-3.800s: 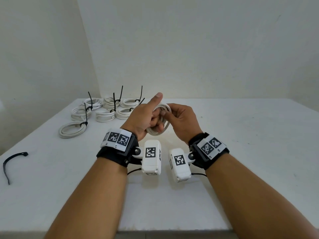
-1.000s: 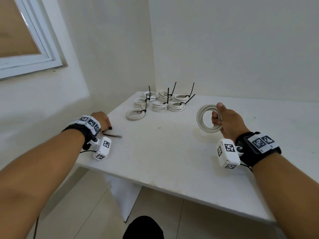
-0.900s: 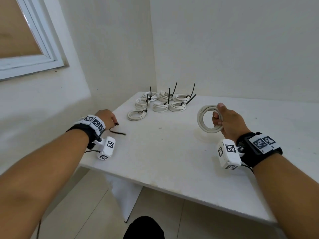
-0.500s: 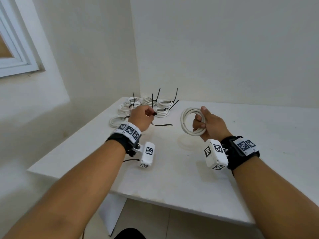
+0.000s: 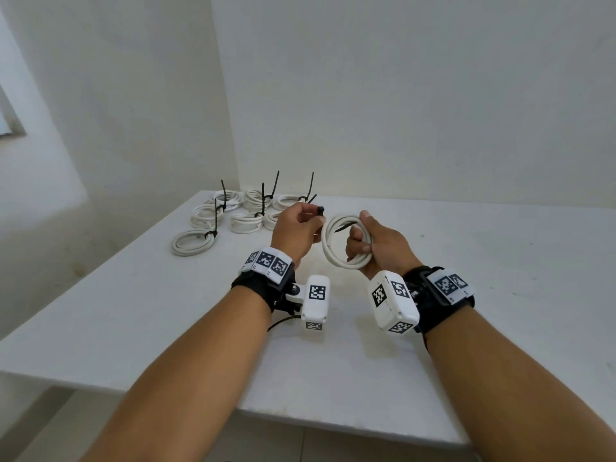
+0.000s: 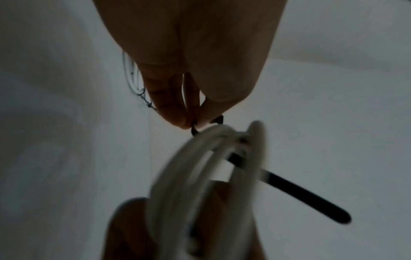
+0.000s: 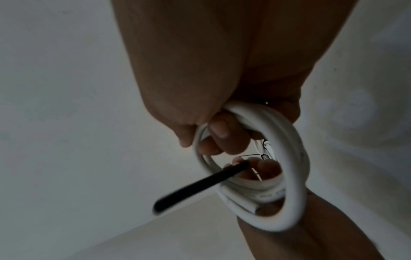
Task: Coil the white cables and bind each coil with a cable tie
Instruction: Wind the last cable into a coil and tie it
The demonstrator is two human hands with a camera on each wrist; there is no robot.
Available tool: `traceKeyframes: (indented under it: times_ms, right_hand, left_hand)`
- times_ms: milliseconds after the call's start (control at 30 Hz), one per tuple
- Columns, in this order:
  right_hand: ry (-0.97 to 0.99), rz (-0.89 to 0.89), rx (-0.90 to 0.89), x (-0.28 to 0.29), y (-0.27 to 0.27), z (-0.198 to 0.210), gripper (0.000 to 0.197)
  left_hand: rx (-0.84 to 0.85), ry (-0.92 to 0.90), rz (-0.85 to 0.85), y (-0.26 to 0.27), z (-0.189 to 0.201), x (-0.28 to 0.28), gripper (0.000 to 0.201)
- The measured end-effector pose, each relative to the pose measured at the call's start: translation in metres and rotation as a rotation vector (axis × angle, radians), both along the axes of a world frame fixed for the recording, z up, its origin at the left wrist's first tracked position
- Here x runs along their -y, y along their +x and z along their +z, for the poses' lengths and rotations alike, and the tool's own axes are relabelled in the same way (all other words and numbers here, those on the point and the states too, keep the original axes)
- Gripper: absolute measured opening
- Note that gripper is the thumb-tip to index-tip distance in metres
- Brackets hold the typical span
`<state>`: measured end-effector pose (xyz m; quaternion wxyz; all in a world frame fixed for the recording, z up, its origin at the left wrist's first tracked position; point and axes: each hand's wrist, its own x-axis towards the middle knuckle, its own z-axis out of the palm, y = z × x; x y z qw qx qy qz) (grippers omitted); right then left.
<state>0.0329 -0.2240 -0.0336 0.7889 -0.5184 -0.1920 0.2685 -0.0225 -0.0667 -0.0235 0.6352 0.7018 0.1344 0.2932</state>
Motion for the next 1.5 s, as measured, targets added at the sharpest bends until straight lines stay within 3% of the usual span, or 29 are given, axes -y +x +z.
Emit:
traceKeyframes:
  times_ms: [133,233,367,533,800,900,967,1033,1100,1367,1500]
  right_hand:
    - [-0.179,-0.045,0.108,-0.003,0.003,-0.007,0.050]
    - [-0.279,-0.087,0.137,-0.003,0.000,-0.003,0.053]
    - [-0.416,-0.118,0.241,-0.001,-0.007,0.005,0.050]
    - [-0.399,-0.099,0.280,-0.004,-0.009,0.003,0.049]
    - [-0.558,-0.169,0.656,-0.005,-0.016,0.005,0.057]
    - [-0.588,-0.267,0.847,-0.004,-0.013,0.006,0.037]
    - [-0.525,-0.336,1.020,-0.001,-0.013,0.010,0.023]
    - [-0.445,-0.272,1.191,0.002,-0.012,0.011,0.036]
    - [-0.463,-0.161,1.286,0.004,-0.015,0.013,0.034]
    - [-0.347,-0.151,1.343,0.002,-0.016,0.013,0.032]
    - [-0.278,-0.156,1.416,-0.001,-0.021,0.014,0.020]
  left_hand:
    - [-0.027,-0.425,-0.248,-0.007,0.001,0.014,0.012]
    - [-0.033,-0.558,-0.267,-0.008,0.000,0.021,0.012]
    - [-0.045,-0.456,-0.141,-0.004,-0.002,0.029,0.013]
    - [-0.059,-0.431,-0.073,-0.002,-0.005,0.031,0.016]
    - [-0.042,-0.258,0.104,0.003,-0.008,0.025,0.019]
    - [-0.038,-0.235,0.112,0.002,-0.006,0.023,0.018]
    - [-0.042,-0.242,0.108,0.002,-0.006,0.021,0.020]
    - [-0.048,-0.265,0.106,0.001,-0.006,0.020,0.021]
    - [-0.047,-0.288,0.097,0.001,-0.006,0.018,0.021]
    - [-0.073,-0.300,0.060,0.000,-0.007,0.020,0.023]
    - [-0.082,-0.375,0.047,-0.003,-0.004,0.018,0.022]
